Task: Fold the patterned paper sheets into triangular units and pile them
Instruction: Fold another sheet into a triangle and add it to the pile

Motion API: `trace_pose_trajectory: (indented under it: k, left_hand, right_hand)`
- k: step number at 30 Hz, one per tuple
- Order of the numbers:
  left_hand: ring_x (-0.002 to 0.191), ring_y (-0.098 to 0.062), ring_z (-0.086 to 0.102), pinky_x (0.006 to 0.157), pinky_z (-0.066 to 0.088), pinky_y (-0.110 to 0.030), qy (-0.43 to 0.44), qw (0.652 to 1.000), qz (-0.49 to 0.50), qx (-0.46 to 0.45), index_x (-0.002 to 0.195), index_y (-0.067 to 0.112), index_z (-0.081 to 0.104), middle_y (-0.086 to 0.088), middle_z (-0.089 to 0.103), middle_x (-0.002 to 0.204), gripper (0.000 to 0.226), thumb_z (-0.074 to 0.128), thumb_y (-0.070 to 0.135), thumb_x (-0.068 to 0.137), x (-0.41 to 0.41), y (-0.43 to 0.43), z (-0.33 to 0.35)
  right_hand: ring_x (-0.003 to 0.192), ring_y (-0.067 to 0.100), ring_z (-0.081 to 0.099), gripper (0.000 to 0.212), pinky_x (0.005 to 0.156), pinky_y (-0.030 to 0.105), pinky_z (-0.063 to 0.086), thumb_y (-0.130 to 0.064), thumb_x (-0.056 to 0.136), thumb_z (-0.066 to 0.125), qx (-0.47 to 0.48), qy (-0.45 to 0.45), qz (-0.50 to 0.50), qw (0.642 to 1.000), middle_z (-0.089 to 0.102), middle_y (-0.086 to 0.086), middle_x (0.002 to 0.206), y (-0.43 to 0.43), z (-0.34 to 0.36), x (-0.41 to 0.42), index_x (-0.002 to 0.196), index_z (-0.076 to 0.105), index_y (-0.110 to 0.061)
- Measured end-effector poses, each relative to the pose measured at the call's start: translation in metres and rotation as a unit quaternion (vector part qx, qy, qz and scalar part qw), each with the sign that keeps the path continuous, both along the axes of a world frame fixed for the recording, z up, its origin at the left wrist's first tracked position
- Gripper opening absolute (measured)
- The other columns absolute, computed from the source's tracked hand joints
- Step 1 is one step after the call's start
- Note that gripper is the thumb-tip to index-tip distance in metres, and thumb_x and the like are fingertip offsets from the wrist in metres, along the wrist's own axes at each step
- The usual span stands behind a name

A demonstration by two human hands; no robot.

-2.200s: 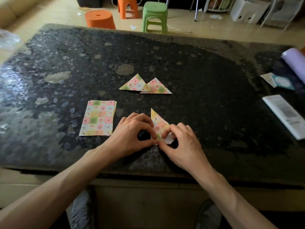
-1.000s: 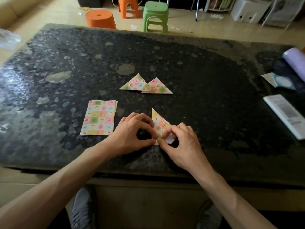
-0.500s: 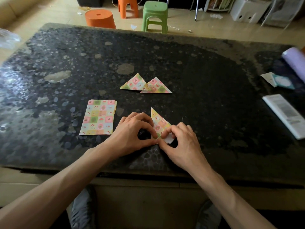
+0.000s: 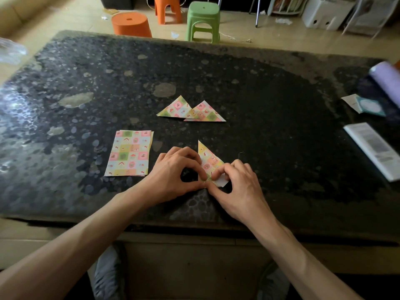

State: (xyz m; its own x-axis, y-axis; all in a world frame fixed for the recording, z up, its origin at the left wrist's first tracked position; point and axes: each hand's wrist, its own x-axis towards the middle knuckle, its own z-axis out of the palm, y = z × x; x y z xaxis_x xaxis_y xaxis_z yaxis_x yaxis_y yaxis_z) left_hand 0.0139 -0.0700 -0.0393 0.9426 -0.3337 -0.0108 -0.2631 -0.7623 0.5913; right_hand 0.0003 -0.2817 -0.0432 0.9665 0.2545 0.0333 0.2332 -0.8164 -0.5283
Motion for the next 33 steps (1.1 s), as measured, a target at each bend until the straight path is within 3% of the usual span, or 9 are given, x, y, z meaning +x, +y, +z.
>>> trace_pose_trajectory:
  k: [13, 27, 33]
  left_hand:
    - [0.124, -0.003, 0.038, 0.101, 0.029, -0.037, 0.012, 1.000, 0.006, -0.006, 0.095, 0.047, 0.076, 0.025, 0.051, 0.117, 0.032, 0.064, 0.069, 0.075, 0.001, -0.002, 0.001]
    - [0.122, -0.003, 0.036, 0.097, 0.030, -0.034, 0.013, 0.999, -0.004, 0.030, 0.098, 0.046, 0.075, 0.024, 0.048, 0.119, 0.019, 0.075, 0.056, 0.082, 0.002, -0.002, 0.008]
    - [0.120, -0.003, 0.038, 0.095, 0.030, -0.034, 0.002, 1.000, 0.002, 0.024, 0.097, 0.046, 0.075, 0.025, 0.049, 0.116, 0.017, 0.078, 0.052, 0.082, 0.001, -0.003, 0.006]
  right_hand:
    - [0.100, 0.009, 0.044, 0.027, 0.086, 0.030, 0.043, -0.057, 0.088, 0.072, 0.005, 0.028, -0.004, 1.000, 0.047, -0.014, 0.097, 0.000, 0.003, 0.003, 0.098, 0.065, -0.034]
    - [0.102, 0.007, 0.047, 0.023, 0.088, 0.027, 0.046, -0.050, 0.087, 0.076, 0.006, 0.059, 0.010, 0.998, 0.049, -0.016, 0.098, -0.004, 0.012, 0.005, 0.100, 0.064, -0.035]
    - [0.093, 0.006, 0.049, 0.025, 0.079, 0.026, 0.045, -0.042, 0.082, 0.083, 0.024, 0.097, -0.008, 0.995, 0.053, -0.015, 0.094, -0.004, 0.019, 0.010, 0.097, 0.064, -0.035]
